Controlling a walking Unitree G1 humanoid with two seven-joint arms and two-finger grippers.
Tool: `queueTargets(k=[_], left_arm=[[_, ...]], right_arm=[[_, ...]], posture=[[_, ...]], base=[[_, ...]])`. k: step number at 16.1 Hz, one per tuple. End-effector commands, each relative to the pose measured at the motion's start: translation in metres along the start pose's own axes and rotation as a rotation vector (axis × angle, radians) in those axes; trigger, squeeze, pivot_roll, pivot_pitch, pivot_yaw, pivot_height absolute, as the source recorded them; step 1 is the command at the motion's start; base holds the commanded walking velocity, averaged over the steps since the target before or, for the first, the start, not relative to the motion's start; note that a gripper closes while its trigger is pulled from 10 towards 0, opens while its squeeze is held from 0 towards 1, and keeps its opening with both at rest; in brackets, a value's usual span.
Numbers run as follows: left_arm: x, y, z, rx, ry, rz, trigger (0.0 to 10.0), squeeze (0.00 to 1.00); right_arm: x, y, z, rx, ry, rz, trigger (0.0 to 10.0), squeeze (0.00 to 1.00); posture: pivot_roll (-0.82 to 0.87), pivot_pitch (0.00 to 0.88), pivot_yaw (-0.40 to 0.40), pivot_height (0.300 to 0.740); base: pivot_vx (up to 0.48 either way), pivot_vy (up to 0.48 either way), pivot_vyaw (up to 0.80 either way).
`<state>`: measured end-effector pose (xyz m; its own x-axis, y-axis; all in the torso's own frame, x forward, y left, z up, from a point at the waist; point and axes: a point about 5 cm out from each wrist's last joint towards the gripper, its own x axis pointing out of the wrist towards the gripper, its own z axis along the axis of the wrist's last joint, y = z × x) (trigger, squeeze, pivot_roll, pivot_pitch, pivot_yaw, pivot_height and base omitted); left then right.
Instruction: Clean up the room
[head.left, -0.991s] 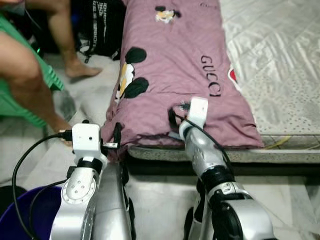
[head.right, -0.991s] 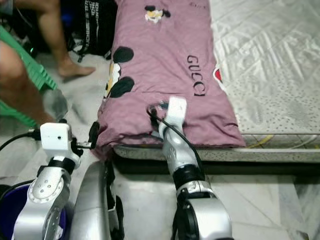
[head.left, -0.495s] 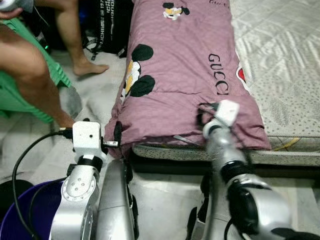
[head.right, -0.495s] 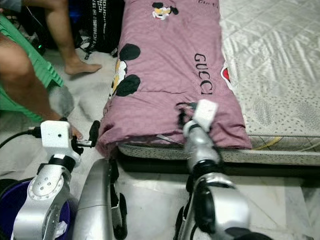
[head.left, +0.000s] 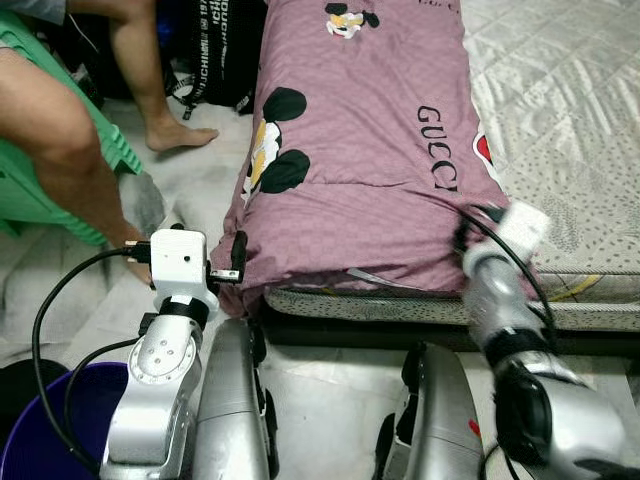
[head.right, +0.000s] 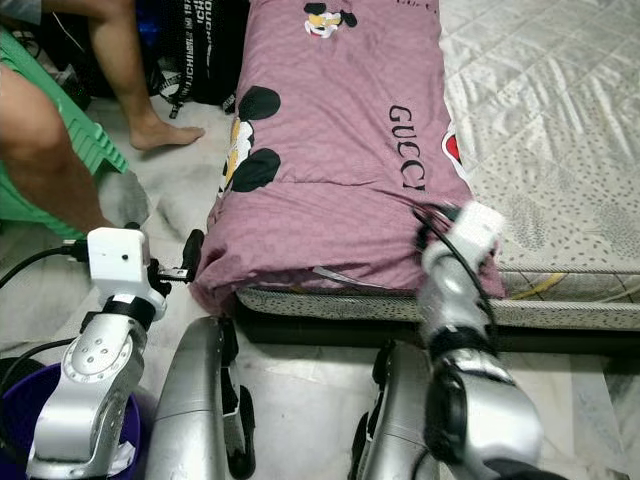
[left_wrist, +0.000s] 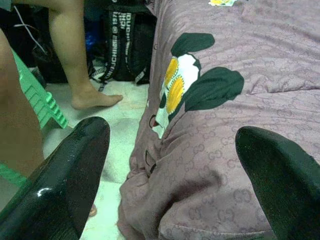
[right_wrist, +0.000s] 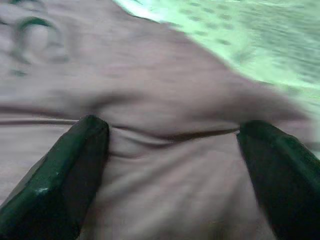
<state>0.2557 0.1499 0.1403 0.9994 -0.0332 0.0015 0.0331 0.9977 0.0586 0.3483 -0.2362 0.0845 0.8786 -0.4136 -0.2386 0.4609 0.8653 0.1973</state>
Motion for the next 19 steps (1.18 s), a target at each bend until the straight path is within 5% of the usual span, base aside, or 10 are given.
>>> queueTargets(k=[1,6,11,15,19], left_arm=[[0.001,0.001,-0.003,0.003,0.002,0.000,10.0,0.00],[0.014,0.002,-0.004,0.002,-0.020,0.000,10.0,0.00],[0.024,0.006,-0.008,0.014,-0.040,-0.010,10.0,0.00],[0.038,0.010,-0.012,0.026,-0.053,-0.019,10.0,0.00],[0.049,0.006,-0.014,0.024,-0.063,-0.038,10.0,0.00]], right_arm=[[-0.001,-0.015,-0.001,-0.004,-0.008,-0.034,10.0,0.00],[-0.021,-0.038,-0.002,-0.124,-0.098,0.027,10.0,0.00],[-0.083,0.015,-0.018,-0.183,-0.129,0.353,10.0,0.00],[-0.090,0.055,0.025,-0.237,-0.284,0.568,10.0,0.00],[-0.083,0.057,0.043,-0.242,-0.300,0.590,10.0,0.00]], posture=[[0.16,0.155,0.040,0.542],[0.09,0.090,0.045,0.542],[0.04,0.014,0.063,0.542],[-0.02,0.000,0.107,0.542],[-0.06,0.000,0.136,0.561]], base=[[0.000,0.000,0.00],[0.000,0.000,0.00],[0.000,0.000,0.00],[0.000,0.000,0.00],[0.000,0.000,0.00]])
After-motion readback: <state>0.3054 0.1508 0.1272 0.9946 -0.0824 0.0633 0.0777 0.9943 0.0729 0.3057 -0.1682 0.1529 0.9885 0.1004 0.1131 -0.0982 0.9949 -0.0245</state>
